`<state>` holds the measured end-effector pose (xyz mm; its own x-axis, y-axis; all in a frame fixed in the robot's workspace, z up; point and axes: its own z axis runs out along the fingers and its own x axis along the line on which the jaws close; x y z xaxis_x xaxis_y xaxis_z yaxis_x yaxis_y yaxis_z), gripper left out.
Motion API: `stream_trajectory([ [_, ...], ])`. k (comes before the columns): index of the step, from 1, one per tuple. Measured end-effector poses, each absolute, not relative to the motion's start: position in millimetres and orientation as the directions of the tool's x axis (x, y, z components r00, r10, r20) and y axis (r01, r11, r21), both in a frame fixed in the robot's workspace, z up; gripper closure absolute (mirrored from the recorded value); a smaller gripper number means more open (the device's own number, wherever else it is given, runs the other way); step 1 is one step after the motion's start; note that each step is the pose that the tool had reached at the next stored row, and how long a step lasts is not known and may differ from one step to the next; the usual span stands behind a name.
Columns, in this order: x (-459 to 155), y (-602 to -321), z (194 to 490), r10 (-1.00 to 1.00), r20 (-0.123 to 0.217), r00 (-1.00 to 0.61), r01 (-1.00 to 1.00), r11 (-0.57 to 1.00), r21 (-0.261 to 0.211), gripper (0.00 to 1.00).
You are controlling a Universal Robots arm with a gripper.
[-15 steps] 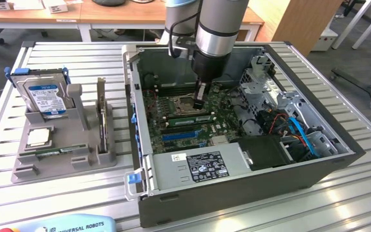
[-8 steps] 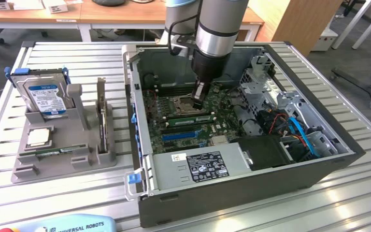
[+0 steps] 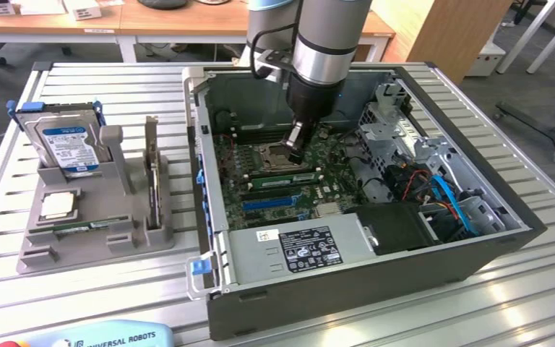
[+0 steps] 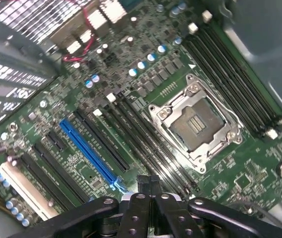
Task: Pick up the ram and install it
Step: 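Press down the ram until it locks into place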
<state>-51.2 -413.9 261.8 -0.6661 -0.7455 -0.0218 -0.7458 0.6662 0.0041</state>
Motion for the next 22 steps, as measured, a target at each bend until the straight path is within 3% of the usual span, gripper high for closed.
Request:
stream_trajectory([
  [22,-51.2,-413.9,261.8,-0.47,-0.022,-0.883,-0.47,0.883,0.004,0.9],
])
